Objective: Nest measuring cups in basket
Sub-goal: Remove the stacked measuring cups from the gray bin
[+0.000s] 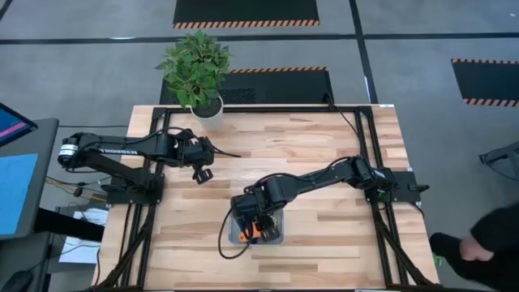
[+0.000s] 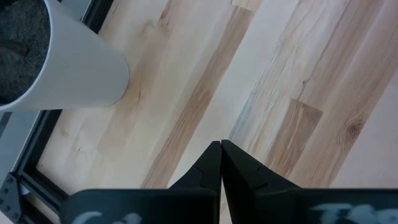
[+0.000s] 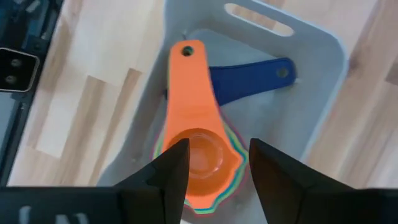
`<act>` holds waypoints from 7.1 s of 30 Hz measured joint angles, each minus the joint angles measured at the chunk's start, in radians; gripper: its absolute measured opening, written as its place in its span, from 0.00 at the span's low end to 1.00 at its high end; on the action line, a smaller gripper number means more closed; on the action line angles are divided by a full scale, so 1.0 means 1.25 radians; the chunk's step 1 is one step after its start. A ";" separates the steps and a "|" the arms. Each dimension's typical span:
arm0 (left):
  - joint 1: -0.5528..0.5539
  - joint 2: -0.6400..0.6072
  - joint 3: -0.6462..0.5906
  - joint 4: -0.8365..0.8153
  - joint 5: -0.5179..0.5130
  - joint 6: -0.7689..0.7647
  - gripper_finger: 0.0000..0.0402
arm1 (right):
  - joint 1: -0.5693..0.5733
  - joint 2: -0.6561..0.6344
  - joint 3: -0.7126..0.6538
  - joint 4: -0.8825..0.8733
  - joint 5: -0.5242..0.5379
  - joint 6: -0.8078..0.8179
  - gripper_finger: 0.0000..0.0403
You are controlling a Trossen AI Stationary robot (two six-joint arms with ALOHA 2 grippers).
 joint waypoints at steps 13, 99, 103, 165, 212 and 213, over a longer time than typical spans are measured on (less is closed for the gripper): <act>0.000 0.000 0.000 0.000 0.000 0.016 0.00 | -0.009 0.000 0.000 0.014 -0.001 0.028 0.46; 0.000 0.000 0.000 0.003 0.001 -0.004 0.00 | -0.009 0.000 -0.191 0.049 0.038 0.540 0.61; 0.000 0.000 0.000 0.003 0.001 -0.004 0.00 | -0.009 -0.002 -0.209 0.068 0.026 0.539 0.61; 0.000 0.000 0.000 0.042 -0.007 0.012 0.00 | -0.043 -0.015 -0.248 0.080 -0.061 0.552 0.11; 0.001 0.000 0.000 0.037 -0.026 0.016 0.00 | -0.293 -0.132 -0.150 0.000 0.041 0.380 0.10; 0.001 0.000 0.000 0.037 -0.027 0.016 0.00 | -0.294 -0.132 -0.163 0.018 0.041 0.381 0.10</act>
